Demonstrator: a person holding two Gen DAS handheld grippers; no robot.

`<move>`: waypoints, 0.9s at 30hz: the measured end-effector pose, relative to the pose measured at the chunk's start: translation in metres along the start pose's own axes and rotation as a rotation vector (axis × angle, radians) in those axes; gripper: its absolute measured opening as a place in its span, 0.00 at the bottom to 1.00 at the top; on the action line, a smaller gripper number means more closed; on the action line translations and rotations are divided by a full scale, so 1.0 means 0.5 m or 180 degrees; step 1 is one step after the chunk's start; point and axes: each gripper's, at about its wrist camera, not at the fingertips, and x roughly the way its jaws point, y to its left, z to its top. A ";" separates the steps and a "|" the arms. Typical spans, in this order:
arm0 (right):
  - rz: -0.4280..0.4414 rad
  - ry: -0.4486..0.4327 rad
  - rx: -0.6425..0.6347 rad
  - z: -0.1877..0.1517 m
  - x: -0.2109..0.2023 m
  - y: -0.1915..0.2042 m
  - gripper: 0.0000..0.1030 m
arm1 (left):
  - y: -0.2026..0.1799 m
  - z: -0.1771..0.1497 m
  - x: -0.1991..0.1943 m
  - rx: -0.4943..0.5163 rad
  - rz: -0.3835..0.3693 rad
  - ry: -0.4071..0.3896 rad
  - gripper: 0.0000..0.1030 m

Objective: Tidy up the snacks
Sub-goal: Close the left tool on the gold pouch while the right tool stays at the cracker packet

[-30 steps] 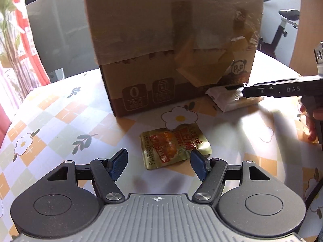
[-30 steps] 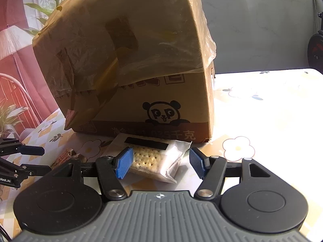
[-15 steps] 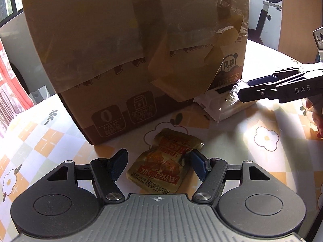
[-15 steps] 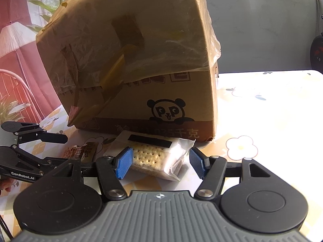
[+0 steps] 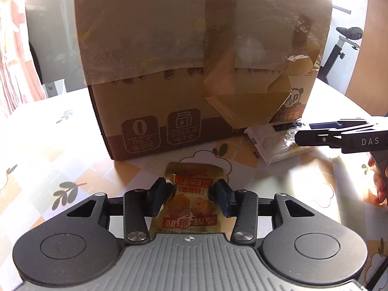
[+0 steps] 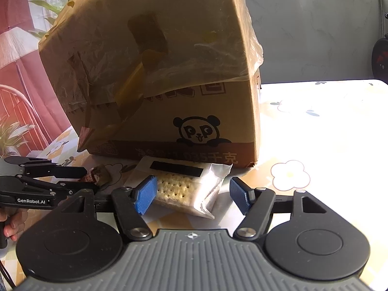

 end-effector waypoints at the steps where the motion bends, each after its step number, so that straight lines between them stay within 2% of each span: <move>1: -0.0015 0.0003 -0.0009 0.000 0.001 0.001 0.68 | 0.001 0.000 -0.002 -0.0065 0.0023 0.0011 0.46; 17: -0.0038 0.0007 -0.0019 0.000 0.009 0.005 0.69 | -0.011 -0.018 -0.023 -0.0376 0.0306 0.0009 0.46; 21: -0.0035 0.0007 -0.0017 0.000 0.009 0.005 0.69 | -0.015 -0.022 -0.027 -0.0327 0.0330 0.0000 0.47; 23: -0.0035 0.0009 -0.0019 0.000 0.009 0.005 0.69 | -0.018 -0.022 -0.026 -0.0288 0.0323 0.0005 0.49; 25: -0.0035 0.0009 -0.0016 0.000 0.009 0.005 0.69 | -0.021 -0.022 -0.025 -0.0225 0.0287 0.0020 0.56; 27: -0.0033 0.0011 -0.0012 0.000 0.010 0.005 0.69 | -0.023 -0.023 -0.026 -0.0212 0.0259 0.0023 0.59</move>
